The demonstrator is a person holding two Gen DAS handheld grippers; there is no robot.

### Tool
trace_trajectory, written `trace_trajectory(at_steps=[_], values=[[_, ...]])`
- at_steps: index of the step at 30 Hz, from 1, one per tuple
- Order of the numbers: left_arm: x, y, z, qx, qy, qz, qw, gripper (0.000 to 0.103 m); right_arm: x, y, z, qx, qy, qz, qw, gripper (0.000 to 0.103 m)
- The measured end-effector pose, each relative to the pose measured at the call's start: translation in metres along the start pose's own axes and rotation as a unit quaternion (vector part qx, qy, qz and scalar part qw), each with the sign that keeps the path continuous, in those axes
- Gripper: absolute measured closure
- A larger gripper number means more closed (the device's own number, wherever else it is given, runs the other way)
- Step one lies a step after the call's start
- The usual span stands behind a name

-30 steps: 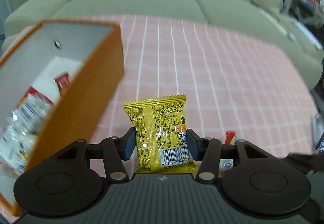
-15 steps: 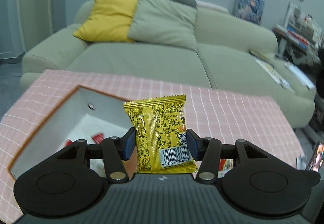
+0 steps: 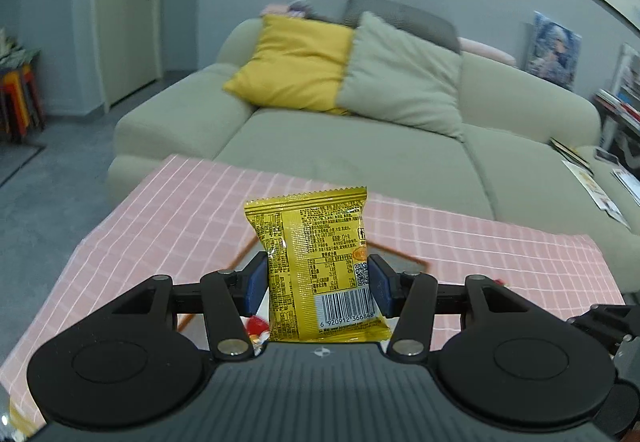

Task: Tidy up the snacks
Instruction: 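Lift and carry the yellow packet with left tool over the box while right tool carries the snack bag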

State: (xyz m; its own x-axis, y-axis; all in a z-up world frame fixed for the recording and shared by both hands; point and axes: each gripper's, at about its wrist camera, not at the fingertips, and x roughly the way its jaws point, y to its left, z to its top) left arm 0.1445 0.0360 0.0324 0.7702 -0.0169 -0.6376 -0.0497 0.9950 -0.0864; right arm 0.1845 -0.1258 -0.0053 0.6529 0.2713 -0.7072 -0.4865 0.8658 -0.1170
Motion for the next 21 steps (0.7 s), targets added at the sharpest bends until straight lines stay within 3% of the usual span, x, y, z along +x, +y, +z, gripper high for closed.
trace_trajectory(at_steps=[7, 21], values=[[0.02, 0.047, -0.008, -0.032, 0.046, -0.004, 0.9984, 0.044, 0.017, 0.018, 0.028, -0.023, -0.006, 0.017, 1.0, 0.071], [0.078, 0.051, -0.036, 0.006, 0.149, -0.004, 0.9888, 0.044, 0.079, 0.058, 0.061, -0.057, 0.026, 0.052, 0.997, 0.071]])
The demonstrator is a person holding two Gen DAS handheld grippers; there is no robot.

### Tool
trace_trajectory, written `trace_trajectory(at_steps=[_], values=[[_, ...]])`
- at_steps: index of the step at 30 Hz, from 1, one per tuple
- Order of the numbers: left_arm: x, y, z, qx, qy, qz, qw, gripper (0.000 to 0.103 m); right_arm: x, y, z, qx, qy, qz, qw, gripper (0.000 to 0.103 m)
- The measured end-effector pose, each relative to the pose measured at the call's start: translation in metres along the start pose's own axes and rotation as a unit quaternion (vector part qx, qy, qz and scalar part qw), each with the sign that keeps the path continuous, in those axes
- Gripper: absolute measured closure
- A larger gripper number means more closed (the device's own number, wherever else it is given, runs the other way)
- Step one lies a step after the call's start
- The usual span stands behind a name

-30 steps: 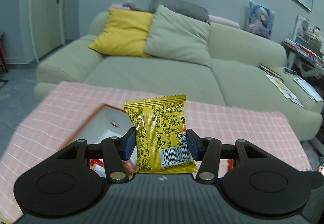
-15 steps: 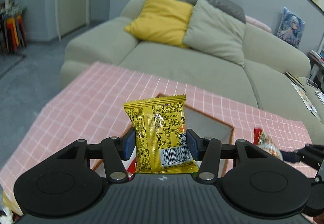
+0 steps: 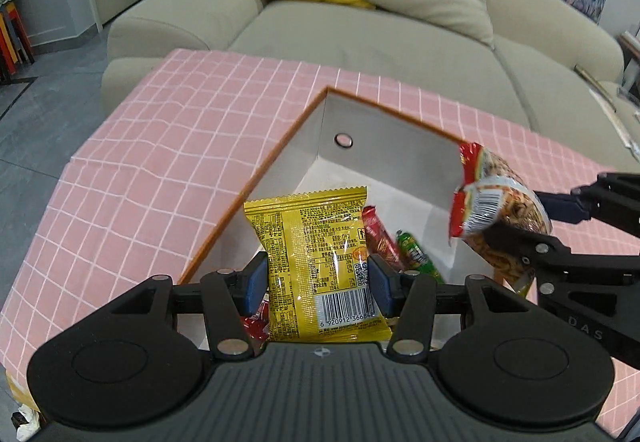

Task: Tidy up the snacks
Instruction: 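Lift and carry the yellow packet with left tool over the box while right tool carries the snack bag, then open both tools to drop the yellow packet and snack bag into the box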

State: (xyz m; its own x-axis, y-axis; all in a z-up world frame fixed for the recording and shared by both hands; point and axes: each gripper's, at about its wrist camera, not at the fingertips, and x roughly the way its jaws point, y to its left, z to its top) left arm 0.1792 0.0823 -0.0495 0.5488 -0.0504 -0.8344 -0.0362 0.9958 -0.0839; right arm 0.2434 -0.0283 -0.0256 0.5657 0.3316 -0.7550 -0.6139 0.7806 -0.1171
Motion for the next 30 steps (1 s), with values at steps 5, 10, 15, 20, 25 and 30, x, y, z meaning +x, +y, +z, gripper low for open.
trace_trajectory(at_steps=[5, 10, 15, 20, 25, 30], values=[[0.019, -0.001, 0.003, -0.003, 0.017, 0.009, 0.9998, 0.044, 0.028, 0.001, 0.003, -0.014, 0.02, 0.001, 1.0, 0.071], [0.037, -0.003, 0.006, -0.001, 0.035, 0.008, 0.9993, 0.044, 0.053, 0.0, 0.003, -0.016, 0.042, 0.004, 0.999, 0.071], [0.057, -0.006, 0.007, 0.006, 0.063, 0.007, 0.998, 0.044, 0.078, 0.0, 0.001, -0.018, 0.066, 0.006, 0.998, 0.071], [0.076, -0.009, 0.005, 0.015, 0.09, 0.011, 0.9958, 0.044, 0.098, 0.002, -0.002, -0.03, 0.089, 0.012, 0.996, 0.071], [0.086, -0.01, 0.004, 0.017, 0.103, 0.016, 0.9944, 0.044, 0.111, 0.002, -0.002, -0.035, 0.109, 0.016, 0.993, 0.071], [0.084, -0.009, 0.004, 0.012, 0.099, 0.017, 0.9949, 0.041, 0.112, 0.006, 0.0, -0.047, 0.119, 0.017, 0.992, 0.07]])
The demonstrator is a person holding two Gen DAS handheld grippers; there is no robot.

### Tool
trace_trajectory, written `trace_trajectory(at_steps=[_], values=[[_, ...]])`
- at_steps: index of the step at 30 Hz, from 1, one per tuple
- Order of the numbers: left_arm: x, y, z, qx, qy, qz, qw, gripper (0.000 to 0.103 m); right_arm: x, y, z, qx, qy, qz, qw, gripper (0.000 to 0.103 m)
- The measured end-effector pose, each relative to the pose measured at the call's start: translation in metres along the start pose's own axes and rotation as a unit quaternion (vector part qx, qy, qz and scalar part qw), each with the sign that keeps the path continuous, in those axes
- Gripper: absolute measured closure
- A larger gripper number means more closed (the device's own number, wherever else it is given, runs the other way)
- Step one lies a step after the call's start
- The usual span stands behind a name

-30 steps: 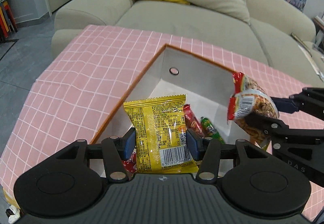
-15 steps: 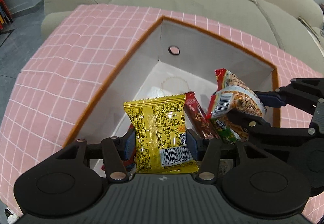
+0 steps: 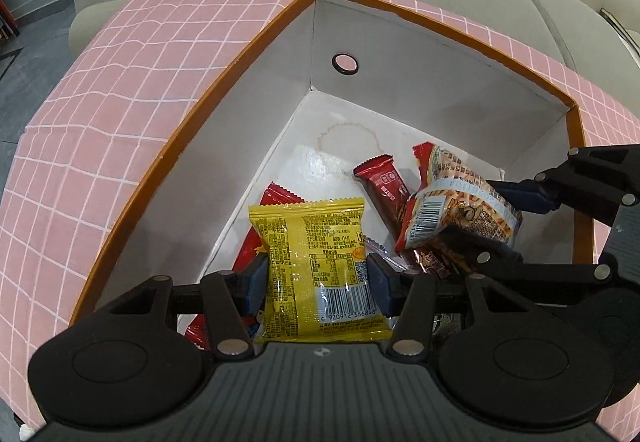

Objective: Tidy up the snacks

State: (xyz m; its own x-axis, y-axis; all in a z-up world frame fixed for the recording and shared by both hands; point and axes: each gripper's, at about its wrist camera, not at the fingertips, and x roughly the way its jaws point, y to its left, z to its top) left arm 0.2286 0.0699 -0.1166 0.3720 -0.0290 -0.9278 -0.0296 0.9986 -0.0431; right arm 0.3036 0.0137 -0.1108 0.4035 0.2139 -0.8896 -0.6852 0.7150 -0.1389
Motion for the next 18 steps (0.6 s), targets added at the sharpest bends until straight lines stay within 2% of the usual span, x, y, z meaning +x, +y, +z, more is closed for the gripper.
trace_trajectory(at_steps=[1, 4, 5, 6, 9, 12, 18], values=[[-0.001, 0.001, 0.0, -0.003, -0.002, 0.001, 1.0, 0.039, -0.001, 0.0, 0.0, 0.002, -0.002, 0.0, 1.0, 0.07], [-0.007, 0.005, -0.004, -0.018, -0.012, 0.006, 0.9997, 0.035, -0.009, 0.0, 0.0, 0.006, -0.012, 0.004, 1.0, 0.052], [-0.011, 0.008, -0.005, -0.028, -0.022, 0.009, 0.9993, 0.032, -0.013, -0.001, 0.0, 0.009, -0.017, 0.005, 1.0, 0.045], [-0.016, 0.01, -0.008, -0.038, -0.035, 0.012, 0.9986, 0.029, -0.018, -0.001, 0.0, 0.013, -0.023, 0.007, 1.0, 0.041], [-0.033, 0.014, -0.015, -0.06, -0.067, 0.015, 0.9958, 0.027, -0.034, -0.004, 0.001, 0.024, -0.042, 0.014, 0.999, 0.031], [-0.054, 0.019, -0.019, -0.079, -0.097, 0.02, 0.9919, 0.026, -0.053, -0.005, -0.003, 0.037, -0.065, 0.012, 0.997, 0.027], [-0.093, 0.03, -0.024, -0.092, -0.151, 0.03, 0.9838, 0.026, -0.098, -0.018, -0.027, 0.066, -0.105, 0.009, 0.992, 0.027]])
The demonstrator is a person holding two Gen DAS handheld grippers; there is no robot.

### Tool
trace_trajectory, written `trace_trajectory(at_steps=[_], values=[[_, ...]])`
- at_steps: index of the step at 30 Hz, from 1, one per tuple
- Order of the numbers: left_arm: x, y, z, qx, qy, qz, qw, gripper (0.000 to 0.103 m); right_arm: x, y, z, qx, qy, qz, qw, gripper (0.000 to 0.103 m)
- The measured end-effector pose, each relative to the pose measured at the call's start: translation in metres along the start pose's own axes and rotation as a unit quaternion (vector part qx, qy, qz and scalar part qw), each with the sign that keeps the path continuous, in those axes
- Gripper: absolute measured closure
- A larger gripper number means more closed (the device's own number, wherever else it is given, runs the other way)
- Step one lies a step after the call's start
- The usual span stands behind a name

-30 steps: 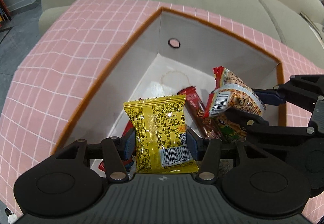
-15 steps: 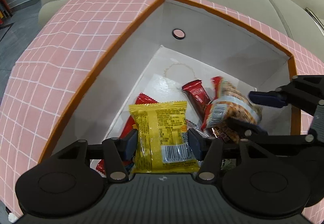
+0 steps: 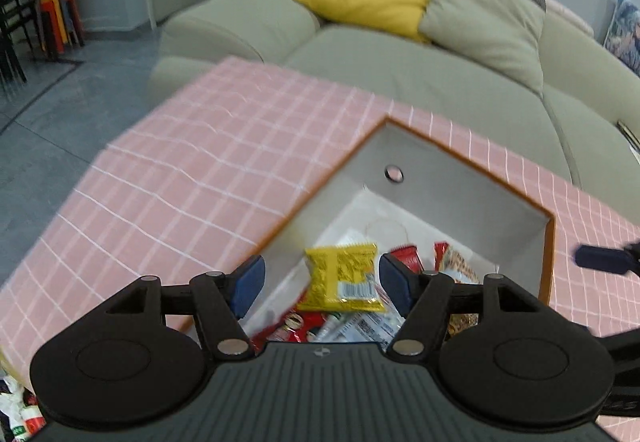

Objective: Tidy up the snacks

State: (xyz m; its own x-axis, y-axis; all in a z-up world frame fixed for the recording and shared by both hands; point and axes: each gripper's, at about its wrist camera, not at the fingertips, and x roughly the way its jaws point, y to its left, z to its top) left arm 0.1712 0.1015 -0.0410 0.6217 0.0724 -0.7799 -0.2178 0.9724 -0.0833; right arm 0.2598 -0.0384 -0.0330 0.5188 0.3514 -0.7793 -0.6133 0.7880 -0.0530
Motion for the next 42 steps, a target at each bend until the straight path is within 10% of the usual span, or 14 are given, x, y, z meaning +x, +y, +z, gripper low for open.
trace_trajectory(at_steps=[8, 28, 42], values=[[-0.031, 0.004, 0.0, 0.003, -0.067, 0.068, 0.9954, 0.023, -0.068, -0.026, -0.045, 0.041, -0.03, -0.029, 0.998, 0.027], [-0.134, -0.087, -0.081, 0.126, -0.159, -0.016, 0.979, 0.015, -0.195, -0.006, -0.161, 0.224, -0.093, -0.144, 0.959, 0.014], [-0.154, -0.109, -0.139, 0.131, -0.119, -0.045, 0.9832, 0.015, -0.217, 0.033, -0.19, 0.221, -0.111, -0.174, 0.953, 0.006]])
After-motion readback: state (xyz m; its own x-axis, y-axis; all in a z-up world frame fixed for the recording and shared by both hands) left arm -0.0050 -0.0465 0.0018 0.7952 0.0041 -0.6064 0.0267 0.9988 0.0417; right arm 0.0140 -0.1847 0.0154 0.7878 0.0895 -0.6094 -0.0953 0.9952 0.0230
